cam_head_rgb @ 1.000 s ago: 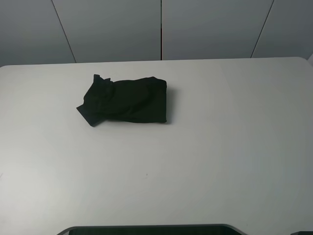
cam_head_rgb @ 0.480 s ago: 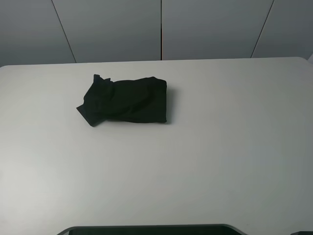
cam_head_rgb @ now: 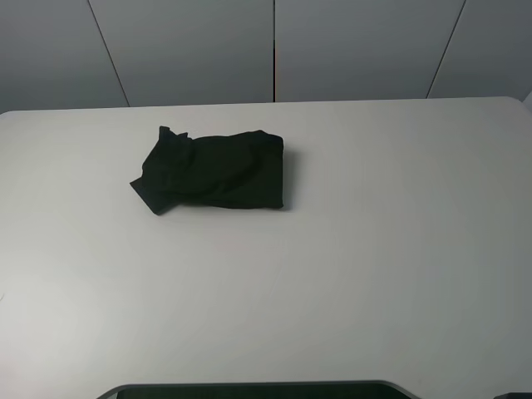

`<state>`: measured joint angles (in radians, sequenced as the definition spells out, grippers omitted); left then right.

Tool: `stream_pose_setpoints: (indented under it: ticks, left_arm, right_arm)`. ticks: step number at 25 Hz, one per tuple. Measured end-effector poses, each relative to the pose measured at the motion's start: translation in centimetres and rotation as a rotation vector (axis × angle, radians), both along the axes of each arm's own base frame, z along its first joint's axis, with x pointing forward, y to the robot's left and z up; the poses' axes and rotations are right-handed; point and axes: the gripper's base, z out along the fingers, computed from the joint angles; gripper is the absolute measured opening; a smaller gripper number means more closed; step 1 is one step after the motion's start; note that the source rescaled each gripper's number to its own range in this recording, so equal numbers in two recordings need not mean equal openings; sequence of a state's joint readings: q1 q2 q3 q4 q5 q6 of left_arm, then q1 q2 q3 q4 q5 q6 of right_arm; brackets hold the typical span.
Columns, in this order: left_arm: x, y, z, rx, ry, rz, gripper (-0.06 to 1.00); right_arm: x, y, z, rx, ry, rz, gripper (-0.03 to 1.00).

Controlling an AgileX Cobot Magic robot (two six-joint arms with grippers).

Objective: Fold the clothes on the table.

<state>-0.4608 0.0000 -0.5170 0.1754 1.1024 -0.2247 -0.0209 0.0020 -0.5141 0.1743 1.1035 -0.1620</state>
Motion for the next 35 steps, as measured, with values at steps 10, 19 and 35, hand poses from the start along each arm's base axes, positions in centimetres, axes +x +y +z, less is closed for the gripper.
stream_pose_setpoints:
  ticks: [10,19,35]
  left_arm:
    - [-0.08,-0.03,0.02,-0.002,-0.001,0.047,0.99]
    - [-0.39,-0.12,0.02,-0.002,-0.002,0.243,0.99]
    - [-0.47,-0.21,0.01,-0.008,0.000,0.284,0.99]
  right_arm:
    - [-0.35,0.20,0.09,0.040,-0.003,0.196,1.00]
    - [-0.35,0.20,0.09,0.040,-0.003,0.196,1.00]
    - [-0.13,0.33,0.11,0.036,-0.009,0.076,1.00]
